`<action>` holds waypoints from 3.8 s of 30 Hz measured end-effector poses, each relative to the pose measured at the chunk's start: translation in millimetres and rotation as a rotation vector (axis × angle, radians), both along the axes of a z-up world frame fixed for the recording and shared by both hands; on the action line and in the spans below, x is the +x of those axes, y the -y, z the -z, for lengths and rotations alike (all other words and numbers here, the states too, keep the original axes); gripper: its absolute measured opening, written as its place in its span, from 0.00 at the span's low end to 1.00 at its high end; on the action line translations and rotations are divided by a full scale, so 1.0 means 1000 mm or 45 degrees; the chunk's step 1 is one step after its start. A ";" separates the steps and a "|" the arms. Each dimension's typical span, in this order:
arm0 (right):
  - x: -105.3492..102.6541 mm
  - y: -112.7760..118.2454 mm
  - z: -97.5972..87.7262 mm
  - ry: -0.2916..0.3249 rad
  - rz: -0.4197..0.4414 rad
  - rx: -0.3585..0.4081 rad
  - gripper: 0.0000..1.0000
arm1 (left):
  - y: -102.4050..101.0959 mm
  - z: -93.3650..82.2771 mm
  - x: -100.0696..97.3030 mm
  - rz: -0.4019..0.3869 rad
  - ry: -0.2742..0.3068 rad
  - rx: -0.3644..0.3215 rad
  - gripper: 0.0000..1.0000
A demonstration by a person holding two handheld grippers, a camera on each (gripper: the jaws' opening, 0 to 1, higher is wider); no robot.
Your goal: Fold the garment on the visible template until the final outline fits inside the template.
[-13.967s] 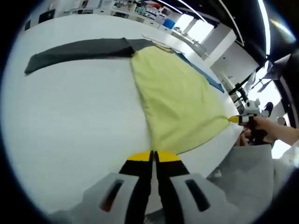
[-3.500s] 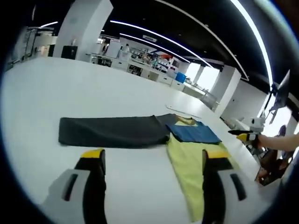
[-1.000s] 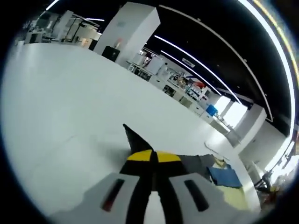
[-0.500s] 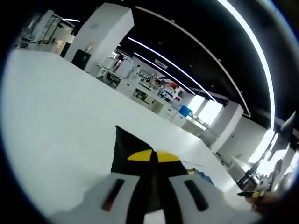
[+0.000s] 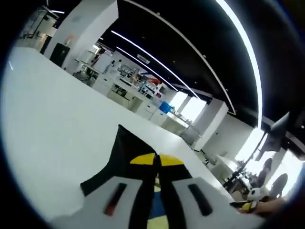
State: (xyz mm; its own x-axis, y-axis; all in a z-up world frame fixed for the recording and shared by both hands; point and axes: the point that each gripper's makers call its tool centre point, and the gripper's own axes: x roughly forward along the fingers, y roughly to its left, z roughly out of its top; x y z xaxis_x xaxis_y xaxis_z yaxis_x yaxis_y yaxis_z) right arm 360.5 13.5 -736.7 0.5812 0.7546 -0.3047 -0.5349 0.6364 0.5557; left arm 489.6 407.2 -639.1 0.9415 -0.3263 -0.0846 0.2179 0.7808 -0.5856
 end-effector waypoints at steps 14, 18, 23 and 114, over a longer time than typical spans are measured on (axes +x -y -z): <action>-0.007 0.019 0.006 -0.013 0.045 0.036 0.82 | 0.103 0.000 0.036 0.214 -0.007 -0.031 0.00; -0.013 0.021 0.005 -0.004 0.034 0.032 0.82 | 0.137 0.010 0.044 0.283 -0.019 -0.012 0.00; -0.018 0.028 0.012 -0.017 0.033 0.023 0.82 | 0.174 0.023 0.050 0.346 -0.026 -0.046 0.00; -0.019 0.029 0.013 -0.017 0.036 -0.040 0.81 | 0.293 0.116 -0.025 0.797 -0.135 0.402 0.99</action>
State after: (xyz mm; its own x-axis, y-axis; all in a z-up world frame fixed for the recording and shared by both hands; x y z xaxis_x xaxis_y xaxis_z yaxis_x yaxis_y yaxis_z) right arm 341.6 -15.0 -749.7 0.5977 0.7281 -0.3356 -0.5095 0.6681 0.5423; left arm 464.5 113.9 -755.3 0.5663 -0.7484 -0.3453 0.6356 0.6633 -0.3951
